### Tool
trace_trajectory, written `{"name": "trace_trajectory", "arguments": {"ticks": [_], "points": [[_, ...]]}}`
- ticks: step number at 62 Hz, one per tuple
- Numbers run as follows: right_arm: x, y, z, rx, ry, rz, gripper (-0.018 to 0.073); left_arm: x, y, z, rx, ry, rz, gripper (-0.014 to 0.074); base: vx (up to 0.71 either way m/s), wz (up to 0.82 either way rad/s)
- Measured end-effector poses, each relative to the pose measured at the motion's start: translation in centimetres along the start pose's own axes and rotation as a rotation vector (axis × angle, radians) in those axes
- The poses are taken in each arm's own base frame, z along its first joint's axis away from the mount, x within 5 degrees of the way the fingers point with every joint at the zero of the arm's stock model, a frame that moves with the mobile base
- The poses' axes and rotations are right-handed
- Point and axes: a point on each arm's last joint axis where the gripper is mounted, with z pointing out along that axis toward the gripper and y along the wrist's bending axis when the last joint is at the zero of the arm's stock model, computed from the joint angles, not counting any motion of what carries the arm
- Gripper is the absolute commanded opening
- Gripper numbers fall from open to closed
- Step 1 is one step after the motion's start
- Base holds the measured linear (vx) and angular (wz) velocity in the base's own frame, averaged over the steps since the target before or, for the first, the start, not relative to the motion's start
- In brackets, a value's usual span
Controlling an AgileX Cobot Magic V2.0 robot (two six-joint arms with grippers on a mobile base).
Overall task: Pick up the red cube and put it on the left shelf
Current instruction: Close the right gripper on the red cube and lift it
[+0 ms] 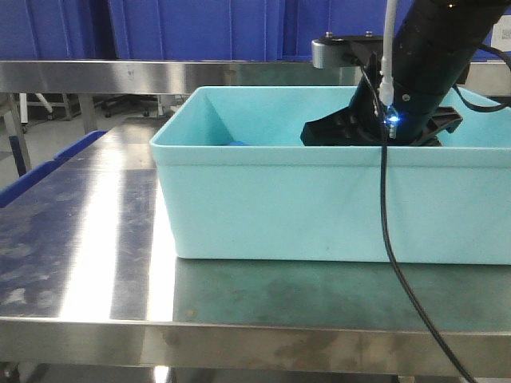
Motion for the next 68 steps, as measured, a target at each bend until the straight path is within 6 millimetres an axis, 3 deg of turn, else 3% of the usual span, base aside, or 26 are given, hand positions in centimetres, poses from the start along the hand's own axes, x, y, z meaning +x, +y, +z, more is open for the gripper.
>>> {"name": "trace_trajectory", "arguments": {"ticks": [7,12,30,35,42,56,68], "points": [[0.0,0.0,0.0,0.0,-0.003,0.0,0.0528,0.0,0.0,0.0,0.0,0.0,0.0,0.0106,0.0,0.0],[-0.1,0.0,0.0,-0.002,-0.013,0.0,0.0452,0.0,0.0,0.0,0.0,0.0,0.0,0.0106,0.0,0.0],[-0.6,0.1,-0.1,-0.008,-0.064,0.0,0.0043,0.0,0.0,0.0,0.0,0.0,0.0,0.0106,0.0,0.0],[-0.9,0.1,-0.6,-0.011,-0.095,0.0,0.0058,0.0,0.0,0.0,0.0,0.0,0.0,0.0106,0.0,0.0],[-1.9,0.2,-2.5,-0.021,-0.185,0.001,0.0057,0.0,0.0,0.0,0.0,0.0,0.0,0.0106,0.0,0.0],[-3.9,0.3,-8.9,-0.044,-0.422,-0.001,0.0057,0.0,0.0,0.0,0.0,0.0,0.0,0.0106,0.0,0.0],[-3.6,0.2,-14.3,-0.058,-0.573,-0.004,0.0057,0.0,0.0,0.0,0.0,0.0,0.0,0.0106,0.0,0.0]]}}
